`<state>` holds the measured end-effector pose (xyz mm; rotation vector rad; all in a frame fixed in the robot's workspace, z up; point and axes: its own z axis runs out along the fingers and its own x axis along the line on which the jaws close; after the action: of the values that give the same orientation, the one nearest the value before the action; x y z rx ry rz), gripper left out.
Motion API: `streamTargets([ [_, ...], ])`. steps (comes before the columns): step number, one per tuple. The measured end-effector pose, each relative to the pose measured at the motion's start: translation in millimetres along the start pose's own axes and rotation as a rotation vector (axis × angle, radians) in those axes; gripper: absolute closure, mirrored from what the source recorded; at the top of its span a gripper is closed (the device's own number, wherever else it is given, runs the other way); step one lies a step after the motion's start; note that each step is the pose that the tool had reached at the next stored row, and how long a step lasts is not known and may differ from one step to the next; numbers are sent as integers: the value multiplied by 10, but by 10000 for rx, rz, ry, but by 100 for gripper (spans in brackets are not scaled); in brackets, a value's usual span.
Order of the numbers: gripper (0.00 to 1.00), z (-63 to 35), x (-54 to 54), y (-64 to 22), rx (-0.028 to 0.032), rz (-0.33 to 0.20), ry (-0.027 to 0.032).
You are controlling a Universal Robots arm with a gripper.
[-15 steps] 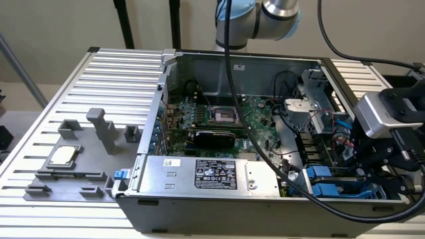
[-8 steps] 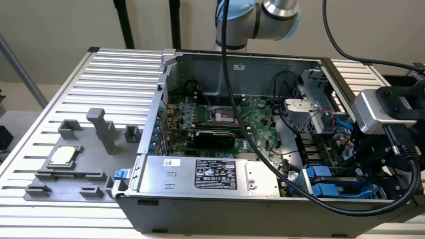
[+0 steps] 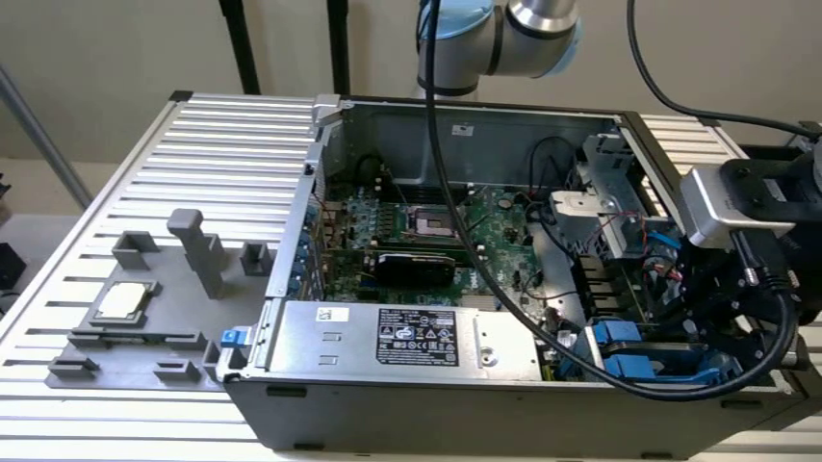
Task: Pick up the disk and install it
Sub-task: 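Insert the first disk wire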
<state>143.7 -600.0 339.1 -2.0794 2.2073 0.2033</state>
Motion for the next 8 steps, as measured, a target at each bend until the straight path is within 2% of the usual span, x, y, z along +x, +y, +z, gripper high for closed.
streamTargets([
  [4, 84, 2, -5, 0, -58, 224, 18],
  [8, 84, 6, -27, -17, -80, 264, 101],
])
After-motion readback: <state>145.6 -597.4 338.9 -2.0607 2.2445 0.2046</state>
